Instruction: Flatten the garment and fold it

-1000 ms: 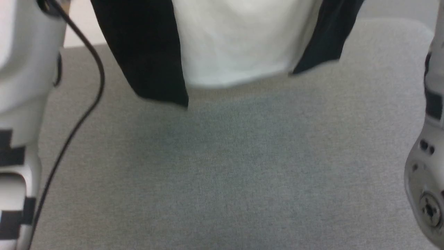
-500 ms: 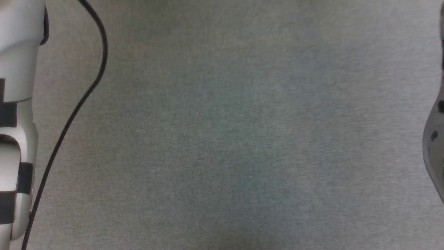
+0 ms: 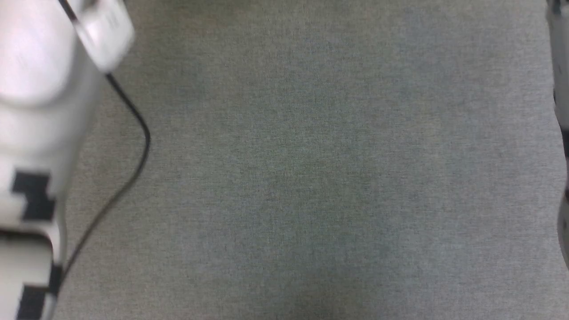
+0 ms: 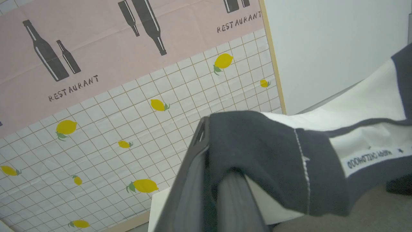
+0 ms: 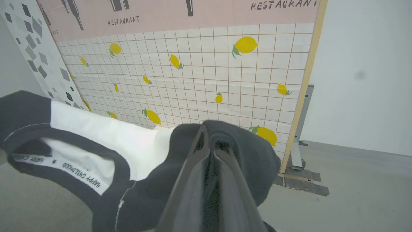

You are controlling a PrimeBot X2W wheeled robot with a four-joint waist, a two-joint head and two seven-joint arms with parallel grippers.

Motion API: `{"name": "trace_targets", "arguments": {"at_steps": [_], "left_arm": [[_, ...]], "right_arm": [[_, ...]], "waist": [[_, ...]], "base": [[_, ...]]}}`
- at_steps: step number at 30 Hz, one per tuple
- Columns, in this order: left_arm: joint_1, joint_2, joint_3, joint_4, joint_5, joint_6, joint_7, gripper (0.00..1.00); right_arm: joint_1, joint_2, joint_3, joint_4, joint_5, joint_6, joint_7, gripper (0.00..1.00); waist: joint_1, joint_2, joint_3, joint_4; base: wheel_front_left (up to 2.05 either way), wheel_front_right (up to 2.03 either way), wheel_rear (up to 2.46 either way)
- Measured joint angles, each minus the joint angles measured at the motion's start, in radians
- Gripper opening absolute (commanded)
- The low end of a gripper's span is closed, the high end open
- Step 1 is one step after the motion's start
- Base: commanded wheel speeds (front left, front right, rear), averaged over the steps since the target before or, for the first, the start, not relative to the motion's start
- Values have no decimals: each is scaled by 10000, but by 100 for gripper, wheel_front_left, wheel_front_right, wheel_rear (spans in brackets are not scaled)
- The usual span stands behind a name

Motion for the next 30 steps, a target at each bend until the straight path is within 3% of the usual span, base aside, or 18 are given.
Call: {"name": "trace_targets", "arguments": {"at_steps": [3,6,10,14,21,30], "left_arm": [[1500,303,-268,-1440,-86,125,637,0],[3361,570,-422,-2972,-274,593,1308,0],[5536,997,-569,-4828,-495,1350,2013,0],[7212,1329,-972,-6059,-533,1902,2598,0],[9178,1561,-1536,-6587,-965,2242,3298,0],[11198,1852,-2063,-6332,-2182,2266,4052,0]], "right_arm": [[1405,-485,-188,-1417,566,0,362,0],[3185,-790,-685,-2754,838,0,832,0],[5491,-777,-1499,-4412,876,0,1388,0],[7501,-328,-2117,-5751,746,0,1850,0],[10217,706,-2661,-6853,523,0,2318,0],[12948,999,-2880,-7168,320,0,3244,0]], "waist": [[0,0,-262,15],[0,0,-585,29],[-2,0,-1067,40],[-2,0,-1547,45],[-2,0,-2398,24],[-3,0,-3562,-42]], "base": [[0,0,0],[0,0,0],[0,0,0],[0,0,0],[0,0,0],[0,0,0]]}}
